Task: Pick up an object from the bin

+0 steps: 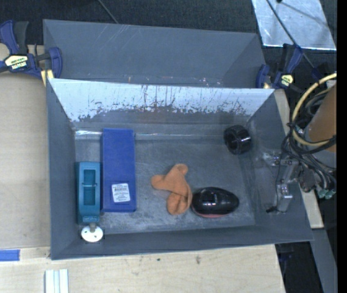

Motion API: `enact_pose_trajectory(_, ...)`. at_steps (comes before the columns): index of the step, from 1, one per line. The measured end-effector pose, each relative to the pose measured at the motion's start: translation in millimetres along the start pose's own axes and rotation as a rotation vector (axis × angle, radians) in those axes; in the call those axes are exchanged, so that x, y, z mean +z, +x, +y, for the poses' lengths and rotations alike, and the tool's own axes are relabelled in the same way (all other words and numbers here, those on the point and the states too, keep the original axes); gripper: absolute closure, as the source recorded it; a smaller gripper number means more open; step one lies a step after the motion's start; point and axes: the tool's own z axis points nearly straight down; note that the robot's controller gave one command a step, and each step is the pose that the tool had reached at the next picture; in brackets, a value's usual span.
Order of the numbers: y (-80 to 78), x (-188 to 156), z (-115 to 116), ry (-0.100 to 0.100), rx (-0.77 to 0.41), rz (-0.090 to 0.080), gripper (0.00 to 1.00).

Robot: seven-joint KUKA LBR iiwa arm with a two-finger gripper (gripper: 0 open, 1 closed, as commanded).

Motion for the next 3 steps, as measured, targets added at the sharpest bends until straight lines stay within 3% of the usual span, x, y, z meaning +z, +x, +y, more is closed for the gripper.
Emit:
enact_pose_trajectory(1, -2.0, -4, 1, 0.002, -0.003, -0.008, 0.0)
enact_pose_trajectory(2, -16.0, 40, 58, 0.002, 0.019, -0.011, 0.0)
enact_pose_trajectory(3, -8.2, 73, 75, -0.004, 0.007, -0.006, 0.0)
